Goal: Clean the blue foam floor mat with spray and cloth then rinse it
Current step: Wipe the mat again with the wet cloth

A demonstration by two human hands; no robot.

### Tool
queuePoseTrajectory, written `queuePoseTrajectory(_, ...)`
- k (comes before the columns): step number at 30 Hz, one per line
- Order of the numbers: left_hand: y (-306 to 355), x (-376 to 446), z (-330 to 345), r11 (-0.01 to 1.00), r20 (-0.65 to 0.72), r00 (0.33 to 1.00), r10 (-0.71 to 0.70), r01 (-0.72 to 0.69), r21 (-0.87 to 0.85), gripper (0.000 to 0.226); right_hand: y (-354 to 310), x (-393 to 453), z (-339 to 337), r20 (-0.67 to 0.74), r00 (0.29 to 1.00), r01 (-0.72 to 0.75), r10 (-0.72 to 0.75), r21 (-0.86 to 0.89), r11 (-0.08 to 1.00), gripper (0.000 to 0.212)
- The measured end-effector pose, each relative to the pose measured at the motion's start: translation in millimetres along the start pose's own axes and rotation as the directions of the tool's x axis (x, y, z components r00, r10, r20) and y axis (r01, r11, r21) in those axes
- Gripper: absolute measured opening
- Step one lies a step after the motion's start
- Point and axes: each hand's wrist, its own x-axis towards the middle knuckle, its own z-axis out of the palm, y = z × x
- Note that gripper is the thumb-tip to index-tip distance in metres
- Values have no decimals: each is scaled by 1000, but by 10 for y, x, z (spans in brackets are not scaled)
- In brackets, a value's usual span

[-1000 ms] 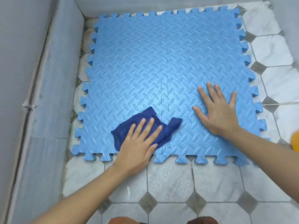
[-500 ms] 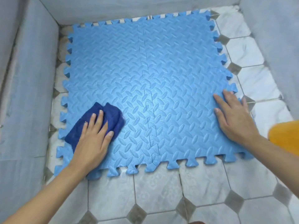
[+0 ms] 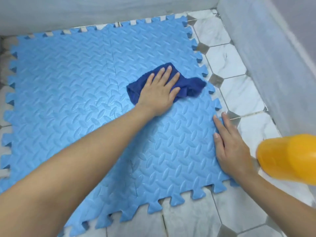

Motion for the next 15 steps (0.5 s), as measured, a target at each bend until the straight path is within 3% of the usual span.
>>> queuePoseTrajectory(2,-2,399,-51,993,8,994,-110,111,-33,55,12,-2,-2,4,1000,-14,14,21,1000,49)
queuePoseTrajectory(4,69,454,-38,993,22,994,-111,112,-31,55,59,-12,17,-10,1000,-22,22,58,998,49)
queuePoseTrajectory(7,223,-184,71,993,9,993,119,-119,21,55,127,-14,40,-66,998,-10,17,114,993,51)
queuePoseTrajectory(11,286,-1287,212,889,140,884,447,-456,41,55,152,-25,61,-96,995,14,1,162,987,55)
queuePoseTrajectory(13,211,-1101,205,854,148,851,504,-516,63,56,150,-15,55,-105,994,21,-6,144,989,54)
queuePoseTrajectory(15,217,-653,163,891,117,892,437,-447,82,58,141,-10,58,-88,996,22,-10,128,991,55)
